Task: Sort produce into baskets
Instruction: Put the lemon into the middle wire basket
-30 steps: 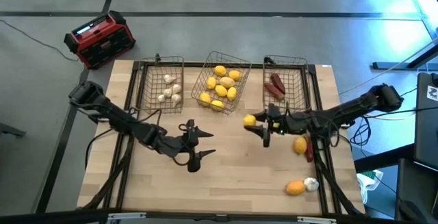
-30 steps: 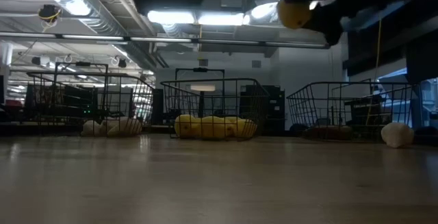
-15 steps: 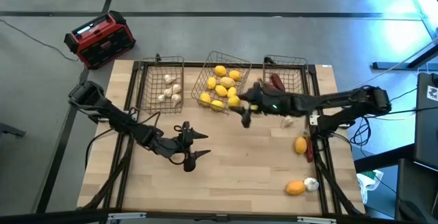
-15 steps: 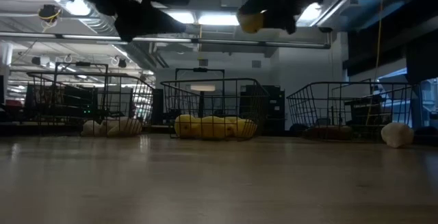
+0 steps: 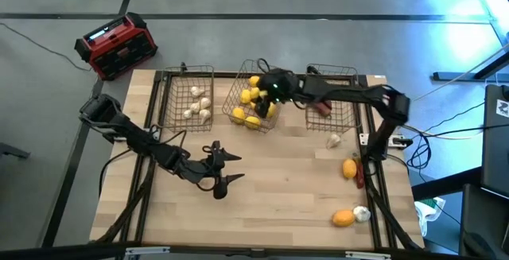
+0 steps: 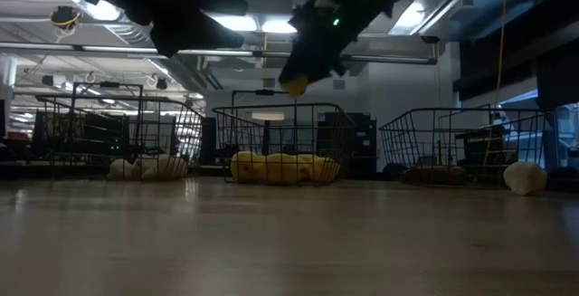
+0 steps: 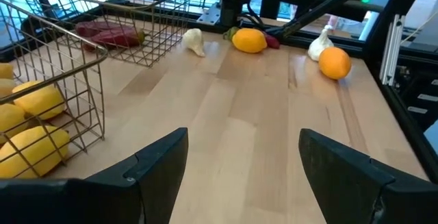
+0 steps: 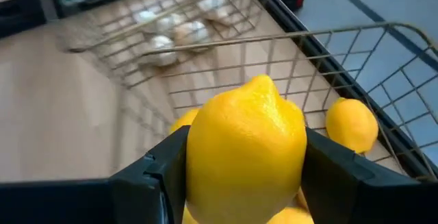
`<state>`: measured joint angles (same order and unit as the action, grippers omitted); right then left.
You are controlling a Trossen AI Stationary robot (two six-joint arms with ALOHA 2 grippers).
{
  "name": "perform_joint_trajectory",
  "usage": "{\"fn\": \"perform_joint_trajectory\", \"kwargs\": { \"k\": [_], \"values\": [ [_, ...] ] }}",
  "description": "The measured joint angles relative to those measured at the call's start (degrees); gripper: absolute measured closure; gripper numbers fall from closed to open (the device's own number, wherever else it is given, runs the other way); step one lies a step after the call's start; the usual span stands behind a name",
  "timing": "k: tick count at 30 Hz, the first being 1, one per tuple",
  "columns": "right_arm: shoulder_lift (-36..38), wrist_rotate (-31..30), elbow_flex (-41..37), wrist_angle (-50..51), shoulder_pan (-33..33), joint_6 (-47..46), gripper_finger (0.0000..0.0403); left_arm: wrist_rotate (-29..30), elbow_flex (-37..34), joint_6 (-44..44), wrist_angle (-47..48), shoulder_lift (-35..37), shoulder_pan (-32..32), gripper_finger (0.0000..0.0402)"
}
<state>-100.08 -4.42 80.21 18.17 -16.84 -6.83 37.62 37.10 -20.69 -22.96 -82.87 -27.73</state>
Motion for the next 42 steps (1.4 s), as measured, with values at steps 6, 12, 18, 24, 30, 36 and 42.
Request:
{"fn": "perform_joint_trajectory", "kwargs": {
  "k": [6,12,18,24,30,36,42],
  "values": [
    [-8.1,2.5,5.5,2.2,-4.1,-0.1,0.0190,0.0,0.0,0.0,0.0,0.0,0.0,0.0126],
    [-12.4,2.5,5.8,1.9,-6.5,-0.1,0.0190,0.1,0.0,-1.1,-0.1,0.0,0.0,0.0126],
    [-17.0,2.4,5.8,1.1,-7.3,0.0,0.0190,0.1,0.0,-2.1,-0.2,0.0,0.0,0.0126],
    [-17.6,1.4,5.8,-1.6,-7.7,-0.1,0.0181,0.2,0.0,-2.6,-0.2,0.0,0.0,0.0126],
    [-18.3,-2.3,5.8,-5.6,-7.6,-0.1,0.0157,0.2,0.0,-3.0,-0.2,0.0,0.0,0.0126],
    [-19.0,-3.0,5.7,-4.7,-7.6,-0.2,0.0136,0.2,0.0,-3.3,-0.2,0.0,0.0,0.0126],
    [-19.2,-3.0,5.7,-4.6,-7.6,0.8,0.0101,0.2,0.0,-3.0,-0.4,0.0,0.1,0.0126]
  ]
}}
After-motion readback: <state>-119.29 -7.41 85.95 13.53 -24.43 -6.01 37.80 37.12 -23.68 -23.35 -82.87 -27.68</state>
